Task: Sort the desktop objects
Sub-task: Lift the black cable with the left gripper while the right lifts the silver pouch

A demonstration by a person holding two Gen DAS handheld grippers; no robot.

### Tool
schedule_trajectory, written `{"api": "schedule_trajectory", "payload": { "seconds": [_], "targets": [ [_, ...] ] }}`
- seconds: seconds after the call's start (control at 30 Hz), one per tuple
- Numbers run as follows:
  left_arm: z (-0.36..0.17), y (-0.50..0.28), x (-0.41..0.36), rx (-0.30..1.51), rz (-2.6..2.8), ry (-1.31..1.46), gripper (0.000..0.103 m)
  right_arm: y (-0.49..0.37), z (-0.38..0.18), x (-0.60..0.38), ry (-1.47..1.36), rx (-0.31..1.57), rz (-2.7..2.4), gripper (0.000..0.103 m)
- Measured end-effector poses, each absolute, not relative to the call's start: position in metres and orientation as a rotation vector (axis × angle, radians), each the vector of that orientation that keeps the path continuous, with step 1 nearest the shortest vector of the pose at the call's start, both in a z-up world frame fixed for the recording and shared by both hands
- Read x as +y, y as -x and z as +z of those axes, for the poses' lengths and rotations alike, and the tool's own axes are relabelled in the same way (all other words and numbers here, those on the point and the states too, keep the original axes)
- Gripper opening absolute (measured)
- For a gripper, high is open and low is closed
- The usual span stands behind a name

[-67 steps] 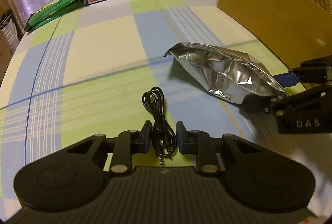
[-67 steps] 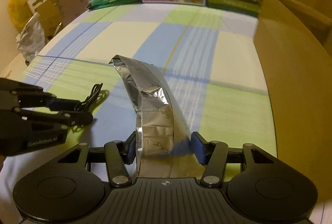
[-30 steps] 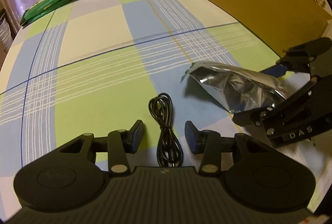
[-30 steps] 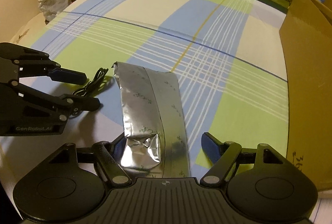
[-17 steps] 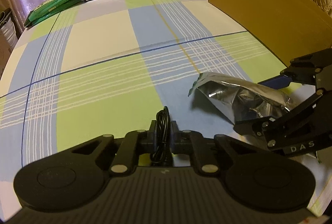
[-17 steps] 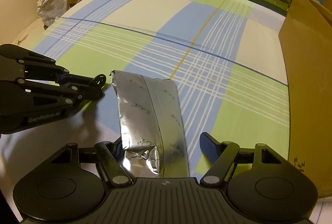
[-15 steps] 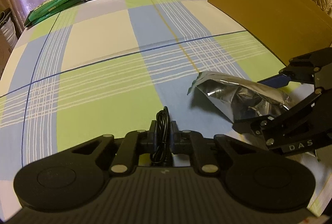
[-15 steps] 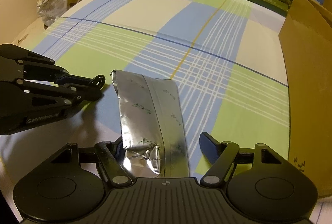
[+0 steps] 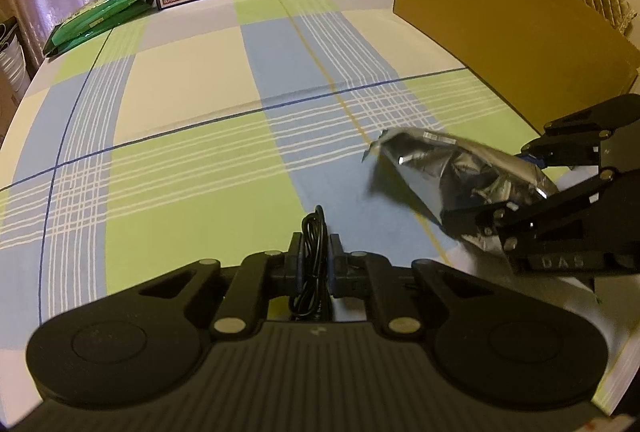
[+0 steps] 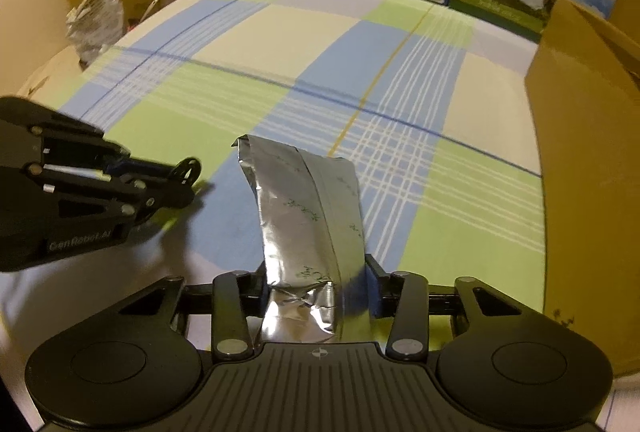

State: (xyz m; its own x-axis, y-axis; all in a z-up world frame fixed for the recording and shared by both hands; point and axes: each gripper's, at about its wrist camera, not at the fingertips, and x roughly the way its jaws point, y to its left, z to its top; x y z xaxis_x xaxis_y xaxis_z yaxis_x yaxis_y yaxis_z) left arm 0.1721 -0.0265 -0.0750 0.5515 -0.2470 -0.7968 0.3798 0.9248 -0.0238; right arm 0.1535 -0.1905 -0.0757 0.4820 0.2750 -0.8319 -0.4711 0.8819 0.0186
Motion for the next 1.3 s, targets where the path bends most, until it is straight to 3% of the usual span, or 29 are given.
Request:
{"api": "schedule_trajectory", "payload": {
  "seconds": [1.3],
  "targets": [
    [-0.041,-0.165,-0.035,0.875,-0.364,-0.096,0.007,-0.136,-0.042,-0.213,0.058,0.899,0.356,0.038]
  ]
}}
